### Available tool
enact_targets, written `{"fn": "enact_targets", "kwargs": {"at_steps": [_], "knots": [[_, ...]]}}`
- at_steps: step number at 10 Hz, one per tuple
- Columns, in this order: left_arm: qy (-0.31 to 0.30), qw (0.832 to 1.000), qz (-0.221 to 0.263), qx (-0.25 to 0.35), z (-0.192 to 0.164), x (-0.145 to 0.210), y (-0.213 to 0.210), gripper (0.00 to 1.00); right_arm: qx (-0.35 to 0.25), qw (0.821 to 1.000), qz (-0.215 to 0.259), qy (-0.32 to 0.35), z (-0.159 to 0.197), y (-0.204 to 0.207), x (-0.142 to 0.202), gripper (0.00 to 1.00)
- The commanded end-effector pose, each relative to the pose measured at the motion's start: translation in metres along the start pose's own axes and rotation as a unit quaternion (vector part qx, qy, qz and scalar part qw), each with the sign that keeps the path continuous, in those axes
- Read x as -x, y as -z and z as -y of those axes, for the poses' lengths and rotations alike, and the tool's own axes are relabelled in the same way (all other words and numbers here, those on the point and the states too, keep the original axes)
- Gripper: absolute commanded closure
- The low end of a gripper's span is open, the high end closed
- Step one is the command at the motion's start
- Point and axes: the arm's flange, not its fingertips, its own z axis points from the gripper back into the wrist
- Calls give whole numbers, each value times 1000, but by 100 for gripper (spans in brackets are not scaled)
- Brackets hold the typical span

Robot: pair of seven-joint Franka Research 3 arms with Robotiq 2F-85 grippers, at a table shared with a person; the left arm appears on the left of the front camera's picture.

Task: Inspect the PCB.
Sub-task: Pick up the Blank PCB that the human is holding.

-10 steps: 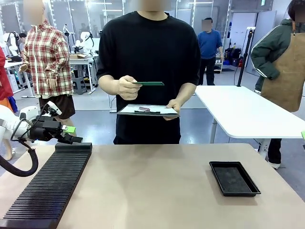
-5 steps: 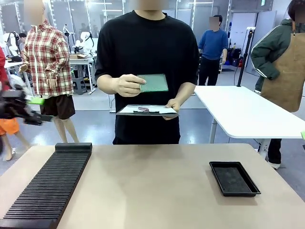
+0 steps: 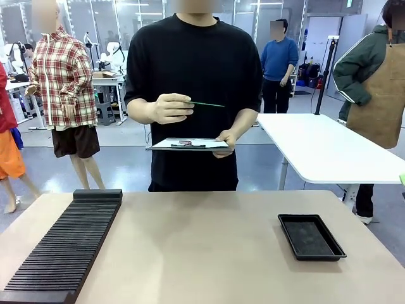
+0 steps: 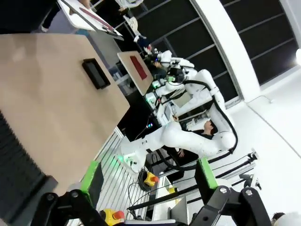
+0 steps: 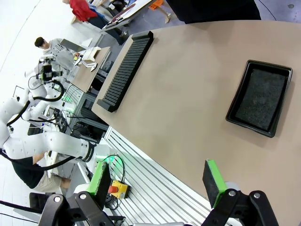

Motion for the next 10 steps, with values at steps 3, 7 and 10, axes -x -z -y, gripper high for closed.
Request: {"fn": "enact_targets", "kwargs": {"at_steps": [3,7,10], "knots": [[28,998,65,4,-9,49,-10,0,-6,1000,4,-10,-1,-1,-1,0],[6,999,43,2,3,45,-18,0,-6,1000,4,-10,-1,-1,-1,0],[6,999,43,2,3,45,-18,0,-6,1000,4,-10,-1,-1,-1,0]]}}
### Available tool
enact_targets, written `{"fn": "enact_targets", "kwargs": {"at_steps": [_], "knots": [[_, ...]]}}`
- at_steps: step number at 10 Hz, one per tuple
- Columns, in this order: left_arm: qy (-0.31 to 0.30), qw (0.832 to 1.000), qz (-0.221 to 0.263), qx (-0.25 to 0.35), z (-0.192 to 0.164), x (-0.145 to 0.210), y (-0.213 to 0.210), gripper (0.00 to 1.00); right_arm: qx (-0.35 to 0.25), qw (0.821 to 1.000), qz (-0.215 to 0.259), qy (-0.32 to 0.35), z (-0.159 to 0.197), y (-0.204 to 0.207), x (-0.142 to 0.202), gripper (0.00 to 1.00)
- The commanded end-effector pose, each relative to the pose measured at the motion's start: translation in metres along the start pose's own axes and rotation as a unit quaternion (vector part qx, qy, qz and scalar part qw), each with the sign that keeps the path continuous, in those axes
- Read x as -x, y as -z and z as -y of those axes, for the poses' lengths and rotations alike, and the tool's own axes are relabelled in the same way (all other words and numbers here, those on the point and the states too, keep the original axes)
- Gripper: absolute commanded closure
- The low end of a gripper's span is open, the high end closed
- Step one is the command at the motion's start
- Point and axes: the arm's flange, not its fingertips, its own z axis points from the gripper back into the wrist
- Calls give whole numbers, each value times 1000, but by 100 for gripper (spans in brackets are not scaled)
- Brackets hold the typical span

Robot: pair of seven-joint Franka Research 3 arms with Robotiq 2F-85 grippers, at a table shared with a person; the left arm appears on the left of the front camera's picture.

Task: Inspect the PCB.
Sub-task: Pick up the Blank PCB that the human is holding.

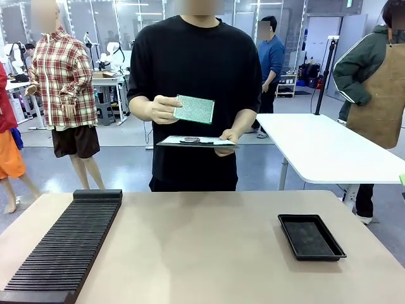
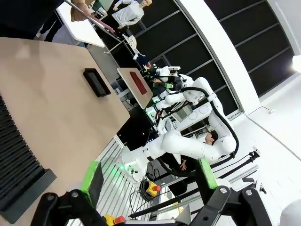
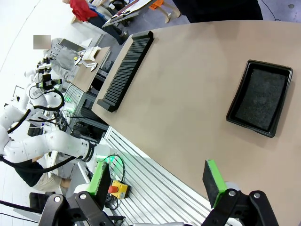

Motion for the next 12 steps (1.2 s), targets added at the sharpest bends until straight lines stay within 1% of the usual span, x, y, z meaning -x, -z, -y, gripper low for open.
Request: {"fn": "enact_targets", "kwargs": {"at_steps": [1,12], "knots": [[-6,1000,-4,2,3,-5,-2,0,-6,1000,4,-9,-1,-1,-1,0],[-6,1000,-4,2,3,-5,-2,0,-6,1000,4,-9,-1,-1,-1,0]]}}
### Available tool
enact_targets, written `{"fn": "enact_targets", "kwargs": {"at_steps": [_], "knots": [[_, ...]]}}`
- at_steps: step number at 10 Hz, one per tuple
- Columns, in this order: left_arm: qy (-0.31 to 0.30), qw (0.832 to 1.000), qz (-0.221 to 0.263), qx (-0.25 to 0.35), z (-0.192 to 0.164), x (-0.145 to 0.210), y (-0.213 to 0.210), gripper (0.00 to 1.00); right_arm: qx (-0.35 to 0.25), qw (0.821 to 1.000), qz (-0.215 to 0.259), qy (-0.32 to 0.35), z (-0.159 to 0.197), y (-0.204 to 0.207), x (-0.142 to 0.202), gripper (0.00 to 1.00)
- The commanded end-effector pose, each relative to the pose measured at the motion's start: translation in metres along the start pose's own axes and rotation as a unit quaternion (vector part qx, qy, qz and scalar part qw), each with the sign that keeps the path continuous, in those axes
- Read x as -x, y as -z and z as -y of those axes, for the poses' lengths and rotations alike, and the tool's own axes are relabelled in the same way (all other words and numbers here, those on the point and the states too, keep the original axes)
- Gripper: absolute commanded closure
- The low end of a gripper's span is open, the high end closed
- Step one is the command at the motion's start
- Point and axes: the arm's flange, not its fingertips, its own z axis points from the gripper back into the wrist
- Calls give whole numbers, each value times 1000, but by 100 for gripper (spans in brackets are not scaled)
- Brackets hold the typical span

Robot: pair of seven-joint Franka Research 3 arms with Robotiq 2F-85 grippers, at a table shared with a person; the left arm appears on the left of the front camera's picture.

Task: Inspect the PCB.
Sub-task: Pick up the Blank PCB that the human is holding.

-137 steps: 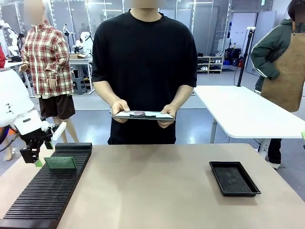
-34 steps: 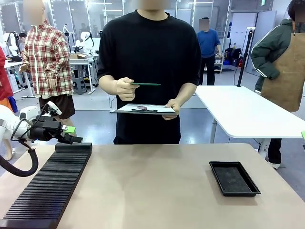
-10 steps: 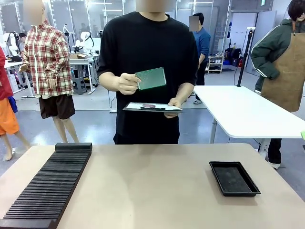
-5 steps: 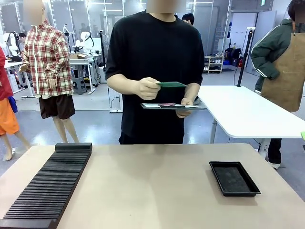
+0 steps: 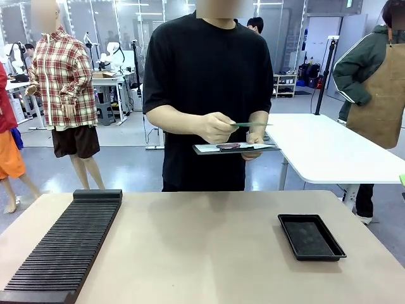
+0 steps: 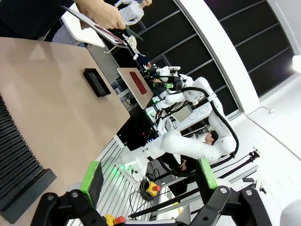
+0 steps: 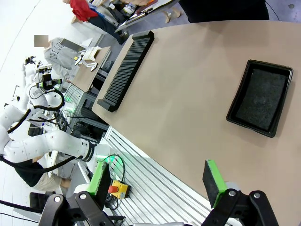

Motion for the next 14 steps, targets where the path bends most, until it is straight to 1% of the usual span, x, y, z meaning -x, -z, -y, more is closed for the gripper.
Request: {"fn": "enact_targets", "kwargs": {"at_steps": [1,8,9,10,11,13,14], "knots": [[-5,1000,-4,2,3,-5,-2,0,-5,1000,4,-9,0,-1,-1,0],[-5,1000,-4,2,3,-5,-2,0,-5,1000,4,-9,0,-1,-1,0],[-5,1000,-4,2,3,-5,-2,0,0,1000,0,0,0,0,0,0],[-5,1000,-4,2,3,-5,-2,0,-30,997,-32,66,-5,11,-13,0],[-5,1000,-4,2,3,-5,-2,0,-43,992,-49,107,-10,21,-27,0],[-5,1000,-4,2,3,-5,-2,0,-54,982,-87,161,-17,51,-55,0],[-5,1000,-4,2,3,-5,-2,0,-77,974,-106,182,-21,74,-70,0]]}}
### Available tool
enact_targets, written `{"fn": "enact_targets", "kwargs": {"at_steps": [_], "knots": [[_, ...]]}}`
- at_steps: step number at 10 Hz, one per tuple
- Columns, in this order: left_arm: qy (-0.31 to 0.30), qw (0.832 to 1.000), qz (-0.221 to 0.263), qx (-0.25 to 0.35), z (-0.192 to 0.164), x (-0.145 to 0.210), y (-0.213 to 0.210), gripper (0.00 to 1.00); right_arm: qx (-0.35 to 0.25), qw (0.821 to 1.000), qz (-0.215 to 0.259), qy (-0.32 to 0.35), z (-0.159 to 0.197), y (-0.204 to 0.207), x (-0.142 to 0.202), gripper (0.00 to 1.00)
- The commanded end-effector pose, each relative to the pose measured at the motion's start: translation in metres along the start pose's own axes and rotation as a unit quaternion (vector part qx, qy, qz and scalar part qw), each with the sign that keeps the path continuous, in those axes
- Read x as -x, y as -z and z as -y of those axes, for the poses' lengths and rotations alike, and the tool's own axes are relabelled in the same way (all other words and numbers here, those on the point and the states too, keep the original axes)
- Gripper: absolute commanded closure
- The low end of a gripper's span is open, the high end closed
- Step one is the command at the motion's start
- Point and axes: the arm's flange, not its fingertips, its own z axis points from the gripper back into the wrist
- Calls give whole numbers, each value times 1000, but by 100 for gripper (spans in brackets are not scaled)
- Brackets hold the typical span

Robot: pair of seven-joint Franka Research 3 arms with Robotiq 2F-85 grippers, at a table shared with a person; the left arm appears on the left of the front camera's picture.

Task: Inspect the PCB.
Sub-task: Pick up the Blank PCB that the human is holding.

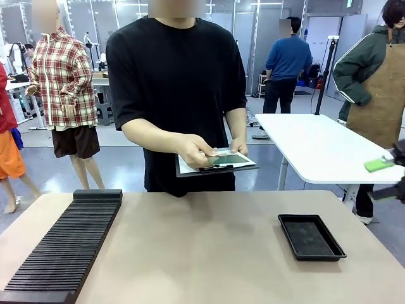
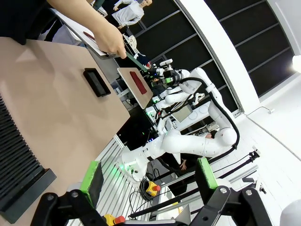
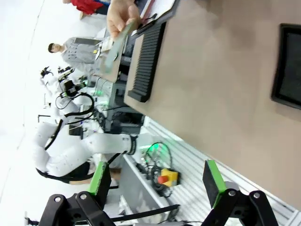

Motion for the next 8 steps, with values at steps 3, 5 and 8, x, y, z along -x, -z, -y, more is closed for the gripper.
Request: {"fn": "enact_targets", "kwargs": {"at_steps": [3,5,8], "knots": [[-5,1000,-3,2,4,-4,-2,0,-76,992,-42,89,-29,67,-59,0],[-5,1000,-3,2,4,-4,-2,0,-91,987,-66,114,-36,107,-75,0],[-5,1000,-3,2,4,-4,-2,0,-119,977,-110,136,-38,159,-87,0]]}}
